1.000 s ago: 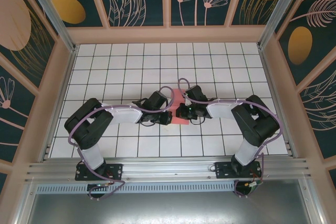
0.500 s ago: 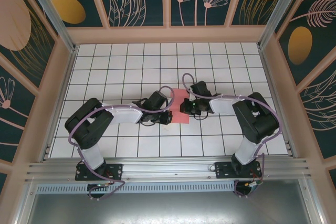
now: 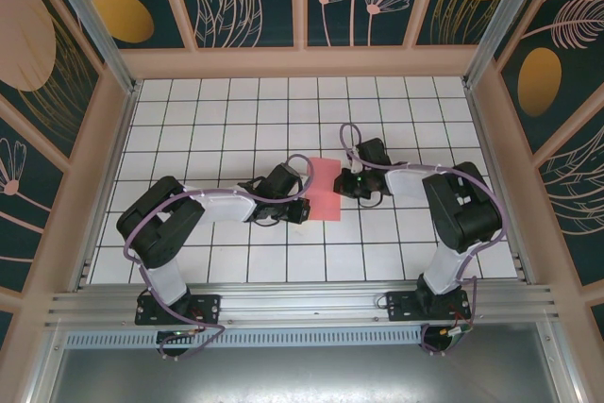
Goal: Fold a paper plane with a square sheet of paper (fold left side to right side)
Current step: Fold the triangle a second time at the center of the table.
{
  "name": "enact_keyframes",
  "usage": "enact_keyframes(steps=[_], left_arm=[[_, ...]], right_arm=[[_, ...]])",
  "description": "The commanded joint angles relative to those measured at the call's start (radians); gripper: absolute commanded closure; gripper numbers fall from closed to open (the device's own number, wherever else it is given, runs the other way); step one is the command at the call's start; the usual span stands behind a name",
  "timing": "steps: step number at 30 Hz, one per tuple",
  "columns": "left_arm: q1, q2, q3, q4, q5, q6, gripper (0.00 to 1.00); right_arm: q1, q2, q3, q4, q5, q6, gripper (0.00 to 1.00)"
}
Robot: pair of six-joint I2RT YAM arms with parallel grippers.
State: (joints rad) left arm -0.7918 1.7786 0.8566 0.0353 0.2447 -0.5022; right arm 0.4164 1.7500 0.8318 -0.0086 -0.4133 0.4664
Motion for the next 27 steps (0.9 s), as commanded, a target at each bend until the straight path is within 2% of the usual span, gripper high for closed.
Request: enact_keyframes(steps=[1, 5, 8, 13, 19, 27], left_arm=[[0.006, 0.022, -0.036, -0.090, -0.041, 0.010, 1.00], [0.006, 0.014, -0.027, -0.086, -0.035, 0.007, 1.00], [0.006, 0.006, -0.022, -0.086, -0.036, 0.007, 1.00], [0.006, -0.001, -0.017, -0.089, -0.035, 0.007, 1.00], [0.007, -0.015, -0.002, -0.091, -0.024, 0.005, 0.99], [0.006, -0.050, 0.055, -0.056, 0.076, -0.018, 0.97]], right_arm=[[-0.023, -0.028, 0.028, -0.014, 0.052, -0.031, 1.00], [0.019, -0.121, 0.001, -0.020, 0.053, -0.016, 1.00], [0.059, -0.142, -0.038, 0.032, -0.007, 0.033, 1.00], [0.120, -0.078, -0.043, 0.083, -0.033, 0.079, 1.00], [0.109, -0.011, -0.018, 0.023, 0.012, 0.063, 1.00], [0.102, 0.042, 0.009, -0.047, 0.032, 0.048, 1.00]])
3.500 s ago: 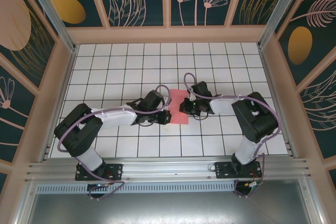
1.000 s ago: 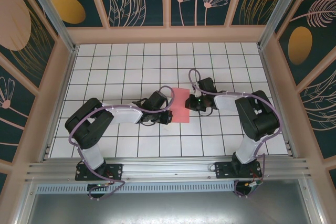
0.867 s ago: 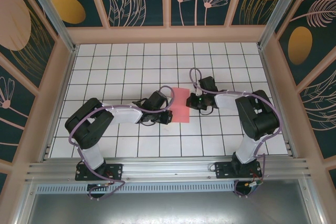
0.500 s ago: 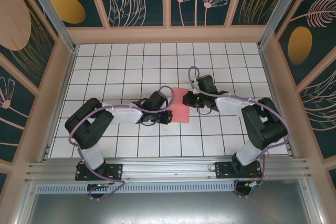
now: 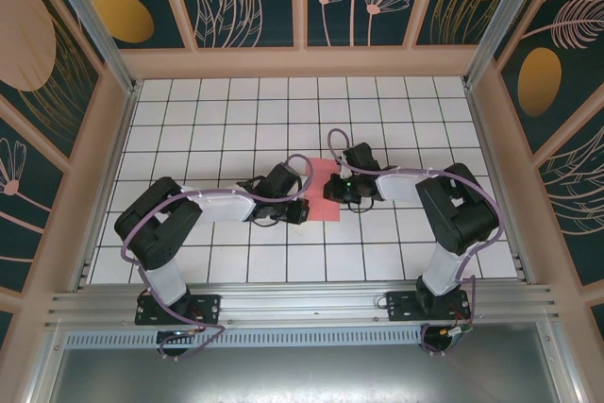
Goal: Fold a paper plane with a square sheet of paper (fold left side to right side)
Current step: Fold the triangle a second time at the center of the table.
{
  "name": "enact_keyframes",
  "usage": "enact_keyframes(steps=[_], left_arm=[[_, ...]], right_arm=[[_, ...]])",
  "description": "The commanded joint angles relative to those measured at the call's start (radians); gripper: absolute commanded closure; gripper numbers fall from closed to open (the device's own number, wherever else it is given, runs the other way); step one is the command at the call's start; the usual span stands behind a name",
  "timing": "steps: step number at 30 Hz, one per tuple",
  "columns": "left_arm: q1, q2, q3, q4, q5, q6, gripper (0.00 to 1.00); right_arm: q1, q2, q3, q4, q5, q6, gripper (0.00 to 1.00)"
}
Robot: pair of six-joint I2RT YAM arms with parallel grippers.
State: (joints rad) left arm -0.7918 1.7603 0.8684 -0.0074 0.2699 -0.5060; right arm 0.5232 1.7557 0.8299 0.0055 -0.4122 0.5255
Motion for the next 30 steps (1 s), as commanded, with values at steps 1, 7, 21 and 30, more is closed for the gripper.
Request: enact_keyframes(steps=[1, 7, 21, 30], left_arm=[[0.007, -0.026, 0.052, -0.009, 0.067, -0.014, 0.97], [0.006, 0.039, 0.098, 0.011, 0.112, -0.008, 0.97], [0.006, 0.118, 0.126, -0.010, 0.026, 0.010, 0.98], [0.006, 0.119, 0.082, -0.033, 0.001, 0.023, 0.98]], right_arm=[[-0.005, 0.035, 0.010, -0.062, 0.030, -0.012, 1.00], [-0.003, 0.034, 0.005, -0.062, 0.026, -0.013, 1.00], [0.002, 0.028, 0.005, -0.080, 0.028, -0.023, 1.00], [-0.002, 0.029, 0.013, -0.103, 0.042, -0.030, 1.00]])
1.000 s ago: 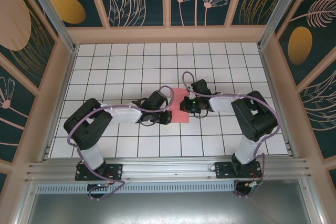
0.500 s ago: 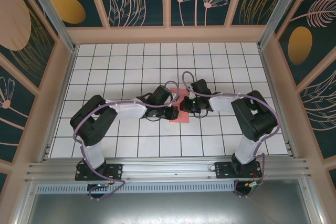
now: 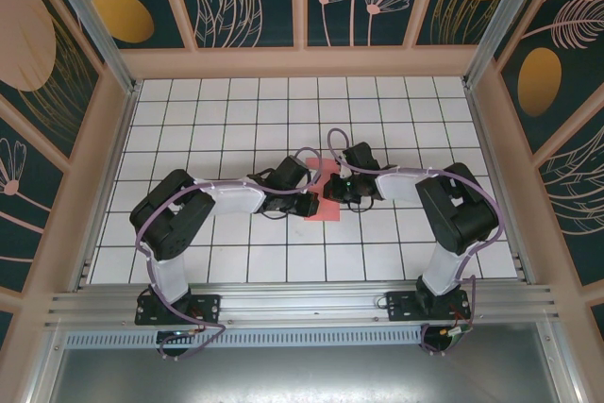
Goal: Fold a paper plane with a square sheet of paper (fold left side to right side)
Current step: Fold the triangle a second time at the center of the table.
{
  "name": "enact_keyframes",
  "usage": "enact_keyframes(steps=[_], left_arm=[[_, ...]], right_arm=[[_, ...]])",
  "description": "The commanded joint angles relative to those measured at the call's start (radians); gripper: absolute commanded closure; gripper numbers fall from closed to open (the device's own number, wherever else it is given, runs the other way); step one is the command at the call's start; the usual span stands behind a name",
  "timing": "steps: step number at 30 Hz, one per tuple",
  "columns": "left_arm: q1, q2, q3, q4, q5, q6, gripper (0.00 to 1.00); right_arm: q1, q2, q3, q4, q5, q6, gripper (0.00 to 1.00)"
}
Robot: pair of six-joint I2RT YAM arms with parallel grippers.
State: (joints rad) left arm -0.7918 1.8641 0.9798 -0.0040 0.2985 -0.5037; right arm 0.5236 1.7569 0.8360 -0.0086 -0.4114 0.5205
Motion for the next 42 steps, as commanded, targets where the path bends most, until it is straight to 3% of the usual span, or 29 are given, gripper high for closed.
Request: enact_keyframes(steps=[1, 24, 29, 31, 36, 37, 42], left_arm=[[0.006, 0.014, -0.032, -0.044, -0.032, 0.023, 0.98], [0.006, -0.159, -0.173, -0.115, -0.061, 0.085, 1.00], [0.017, -0.217, -0.154, -0.133, -0.083, 0.082, 1.00], [0.037, -0.246, -0.151, -0.113, -0.051, 0.070, 0.96], [0.103, -0.303, -0.157, -0.008, 0.017, 0.038, 0.74], [0.114, -0.304, -0.155, 0.014, 0.024, 0.032, 0.65], [0.141, -0.255, -0.135, 0.108, 0.061, 0.007, 0.50]], right_arm=[[-0.003, 0.029, 0.008, -0.092, 0.043, -0.026, 1.00], [-0.023, 0.033, 0.015, -0.110, 0.042, -0.036, 1.00], [-0.023, 0.004, 0.014, -0.050, -0.003, -0.033, 1.00], [-0.023, -0.024, 0.012, -0.001, -0.024, -0.027, 1.00], [-0.031, -0.125, 0.010, 0.039, 0.015, -0.029, 0.71], [-0.036, -0.150, 0.004, 0.039, 0.036, -0.035, 0.65], [-0.076, -0.270, -0.074, 0.062, 0.119, -0.036, 0.43]])
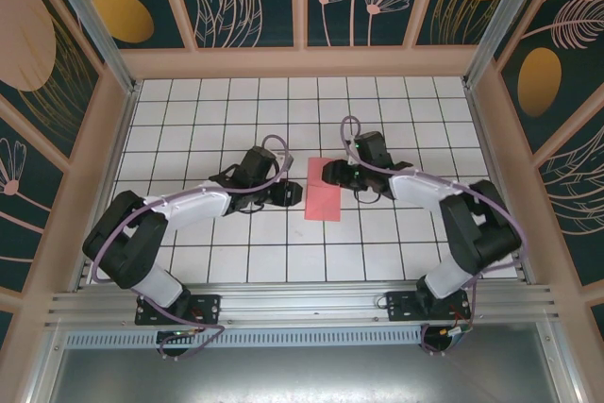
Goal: Fold a paper plane with a square sheet of paper (fold left side to right side)
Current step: Fold the triangle a second time at the center of the table, then turn over the paper at the center of the table.
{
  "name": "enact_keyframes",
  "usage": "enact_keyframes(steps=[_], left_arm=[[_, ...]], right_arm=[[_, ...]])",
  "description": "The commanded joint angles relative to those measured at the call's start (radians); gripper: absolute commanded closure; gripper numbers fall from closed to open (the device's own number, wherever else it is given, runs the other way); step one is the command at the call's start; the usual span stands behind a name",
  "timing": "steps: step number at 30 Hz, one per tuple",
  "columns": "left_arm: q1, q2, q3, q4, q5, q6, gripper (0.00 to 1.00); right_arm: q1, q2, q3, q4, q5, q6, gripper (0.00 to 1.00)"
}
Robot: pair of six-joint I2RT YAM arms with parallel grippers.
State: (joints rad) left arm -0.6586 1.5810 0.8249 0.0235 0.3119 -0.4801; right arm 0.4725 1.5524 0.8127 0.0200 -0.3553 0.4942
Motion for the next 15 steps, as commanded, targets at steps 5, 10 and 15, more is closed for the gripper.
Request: enact_keyframes(steps=[5, 10, 15], left_arm=[[0.009, 0.125, 0.078, 0.119, 0.091, -0.008, 0.46], [0.009, 0.234, 0.133, 0.145, 0.141, -0.014, 0.53], [0.009, 0.255, 0.141, 0.146, 0.112, -0.005, 0.76]], right_arm=[[-0.051, -0.141, -0.125, 0.065, 0.036, -0.009, 0.29], [-0.051, -0.168, -0.154, 0.059, 0.010, 0.000, 0.28], [-0.051, -0.163, -0.174, 0.041, -0.028, 0.005, 0.28]])
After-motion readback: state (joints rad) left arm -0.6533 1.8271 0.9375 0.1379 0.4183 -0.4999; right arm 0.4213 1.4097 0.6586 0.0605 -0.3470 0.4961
